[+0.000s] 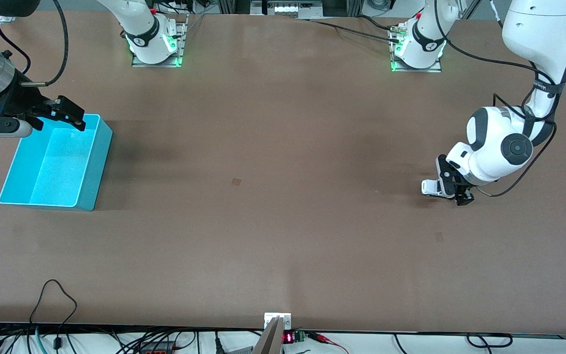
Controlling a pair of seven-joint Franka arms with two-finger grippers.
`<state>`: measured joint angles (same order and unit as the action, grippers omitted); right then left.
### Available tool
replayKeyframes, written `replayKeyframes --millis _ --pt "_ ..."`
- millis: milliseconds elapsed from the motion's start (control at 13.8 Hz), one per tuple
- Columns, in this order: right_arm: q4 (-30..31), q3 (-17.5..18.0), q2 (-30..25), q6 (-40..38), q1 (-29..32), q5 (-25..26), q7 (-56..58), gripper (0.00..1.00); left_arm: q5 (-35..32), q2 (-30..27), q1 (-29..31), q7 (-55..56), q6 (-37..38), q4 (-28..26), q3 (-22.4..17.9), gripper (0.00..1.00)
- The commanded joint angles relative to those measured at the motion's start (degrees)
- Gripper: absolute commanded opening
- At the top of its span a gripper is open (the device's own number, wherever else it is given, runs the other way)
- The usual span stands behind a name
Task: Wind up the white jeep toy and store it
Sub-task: 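Grasp the white jeep with the left gripper, pressing it onto the table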
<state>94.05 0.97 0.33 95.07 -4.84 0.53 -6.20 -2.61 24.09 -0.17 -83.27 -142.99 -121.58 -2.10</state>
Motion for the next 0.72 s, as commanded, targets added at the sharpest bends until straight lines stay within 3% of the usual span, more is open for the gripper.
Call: replayKeyframes --millis 0,144,361,650 --pt "1.14 0.17 -1.38 -0.32 0.1 0.35 -0.04 1.0 -1.43 1.22 0.43 -2.59 -1.23 0.64 0.25 0.85" --pt "1.14 0.17 -1.38 -0.32 0.1 0.35 0.05 1.0 -1.43 2.01 0.69 -2.6 -1.94 0.64 0.25 0.53" --pt "1.14 0.0 -1.38 -0.32 0.27 0.35 0.4 1.0 -1.25 2.01 1.57 -2.25 -1.16 0.64 0.25 0.2" --pt "1.14 0.0 -1.38 -0.32 0.19 0.35 0.4 1.0 -1.25 2.81 1.84 -2.5 -0.54 0.82 0.16 0.14"
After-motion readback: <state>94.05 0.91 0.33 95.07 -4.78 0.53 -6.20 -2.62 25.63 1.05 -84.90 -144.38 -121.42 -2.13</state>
